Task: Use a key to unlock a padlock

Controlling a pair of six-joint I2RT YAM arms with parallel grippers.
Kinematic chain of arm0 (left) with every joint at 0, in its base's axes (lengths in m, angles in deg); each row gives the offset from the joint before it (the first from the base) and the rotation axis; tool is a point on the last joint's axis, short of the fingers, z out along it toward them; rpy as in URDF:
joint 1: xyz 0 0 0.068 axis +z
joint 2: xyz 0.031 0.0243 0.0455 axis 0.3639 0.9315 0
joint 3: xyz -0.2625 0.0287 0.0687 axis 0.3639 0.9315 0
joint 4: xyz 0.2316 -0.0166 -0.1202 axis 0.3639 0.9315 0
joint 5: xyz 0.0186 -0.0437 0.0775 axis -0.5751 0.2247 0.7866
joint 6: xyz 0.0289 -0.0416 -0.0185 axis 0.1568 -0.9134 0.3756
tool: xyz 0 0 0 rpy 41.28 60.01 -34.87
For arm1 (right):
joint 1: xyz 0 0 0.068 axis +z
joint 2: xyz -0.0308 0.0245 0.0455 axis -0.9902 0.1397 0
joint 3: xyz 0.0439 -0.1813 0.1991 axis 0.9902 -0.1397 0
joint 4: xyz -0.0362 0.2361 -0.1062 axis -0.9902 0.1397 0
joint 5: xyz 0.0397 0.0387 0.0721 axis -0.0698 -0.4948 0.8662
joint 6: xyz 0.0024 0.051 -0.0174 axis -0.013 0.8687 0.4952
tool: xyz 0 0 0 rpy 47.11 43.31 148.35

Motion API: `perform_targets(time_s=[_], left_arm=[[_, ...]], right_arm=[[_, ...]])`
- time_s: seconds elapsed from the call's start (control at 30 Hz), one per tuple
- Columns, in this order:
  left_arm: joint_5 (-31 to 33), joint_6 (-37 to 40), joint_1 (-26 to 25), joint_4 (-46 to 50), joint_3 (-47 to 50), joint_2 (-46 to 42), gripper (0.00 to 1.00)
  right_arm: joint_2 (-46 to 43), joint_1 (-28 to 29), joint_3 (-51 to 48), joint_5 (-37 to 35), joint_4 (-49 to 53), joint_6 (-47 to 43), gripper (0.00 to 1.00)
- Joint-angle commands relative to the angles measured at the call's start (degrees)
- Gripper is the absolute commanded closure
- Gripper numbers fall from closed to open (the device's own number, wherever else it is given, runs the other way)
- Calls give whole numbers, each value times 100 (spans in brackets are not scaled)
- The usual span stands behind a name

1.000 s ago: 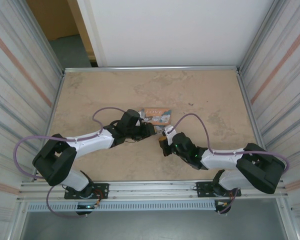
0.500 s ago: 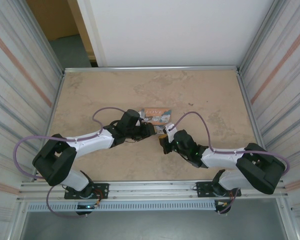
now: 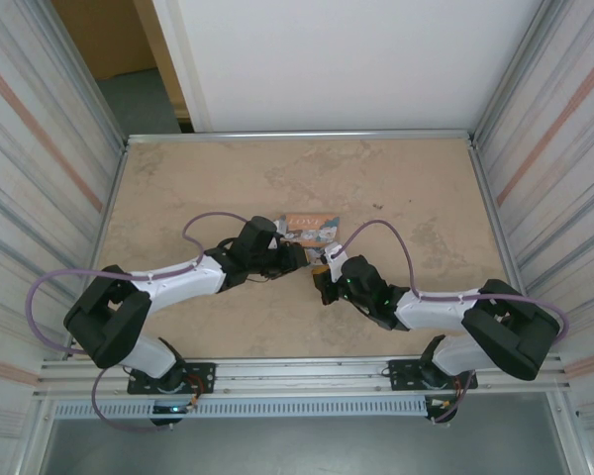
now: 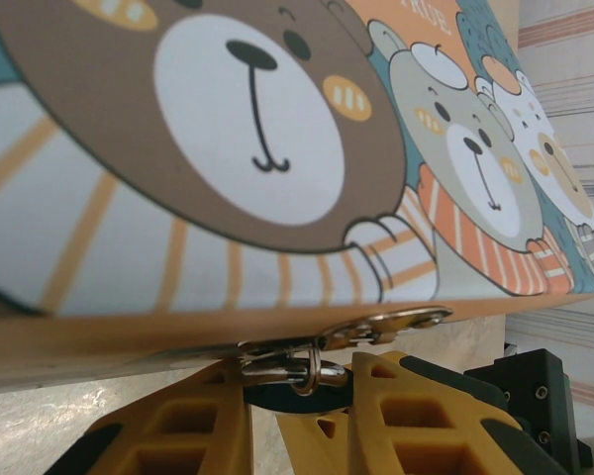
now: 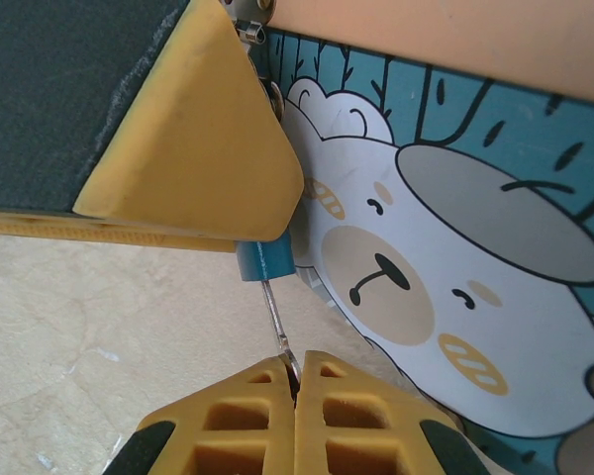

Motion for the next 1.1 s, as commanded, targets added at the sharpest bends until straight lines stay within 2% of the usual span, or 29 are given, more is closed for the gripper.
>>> perform_targets(time_s=[0.0,1.07], left_arm=[[-99,57,-50,-281,-140,-301,87],[-110,57,-48,-301,-113,-248,87]], right_arm=[[38,-42,170,-55,-325,60,100],[-239,-95,161,156,-376,89,100]])
